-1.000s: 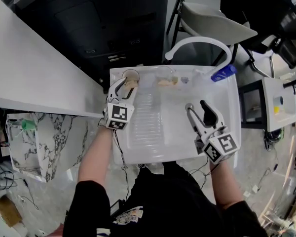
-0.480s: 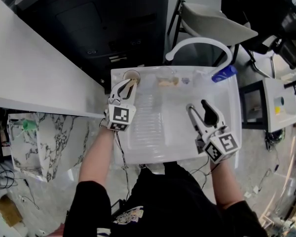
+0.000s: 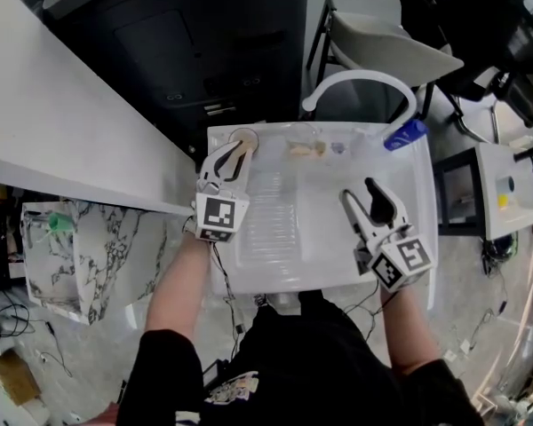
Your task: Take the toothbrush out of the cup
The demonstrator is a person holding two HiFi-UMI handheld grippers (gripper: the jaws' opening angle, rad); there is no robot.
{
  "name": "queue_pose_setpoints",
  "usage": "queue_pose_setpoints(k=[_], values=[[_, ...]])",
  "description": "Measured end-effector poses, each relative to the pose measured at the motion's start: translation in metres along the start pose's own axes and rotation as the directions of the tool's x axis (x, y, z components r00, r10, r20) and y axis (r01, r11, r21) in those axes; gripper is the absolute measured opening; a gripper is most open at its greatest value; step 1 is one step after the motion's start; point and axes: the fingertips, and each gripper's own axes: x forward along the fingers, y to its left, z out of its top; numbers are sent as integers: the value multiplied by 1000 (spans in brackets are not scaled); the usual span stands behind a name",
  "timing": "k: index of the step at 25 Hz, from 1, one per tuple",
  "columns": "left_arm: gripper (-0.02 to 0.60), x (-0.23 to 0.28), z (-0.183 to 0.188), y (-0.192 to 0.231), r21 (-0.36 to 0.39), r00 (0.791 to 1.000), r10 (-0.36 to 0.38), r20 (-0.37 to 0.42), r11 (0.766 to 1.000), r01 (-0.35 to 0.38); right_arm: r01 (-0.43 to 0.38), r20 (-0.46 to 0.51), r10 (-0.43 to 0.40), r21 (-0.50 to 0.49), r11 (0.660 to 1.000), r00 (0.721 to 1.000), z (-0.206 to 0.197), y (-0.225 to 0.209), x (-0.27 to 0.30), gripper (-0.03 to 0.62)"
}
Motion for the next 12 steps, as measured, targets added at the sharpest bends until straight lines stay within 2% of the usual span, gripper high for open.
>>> queue_pose_setpoints(k=[6, 12], values=[[46, -25, 44, 6, 3, 997, 43, 67, 999, -43, -12, 22, 12, -3, 1000, 1000, 7, 12, -4, 230], [44, -57, 81, -3, -48, 992, 43, 123, 998, -37, -24, 51, 24, -11, 1000, 998, 15, 28, -13, 230]])
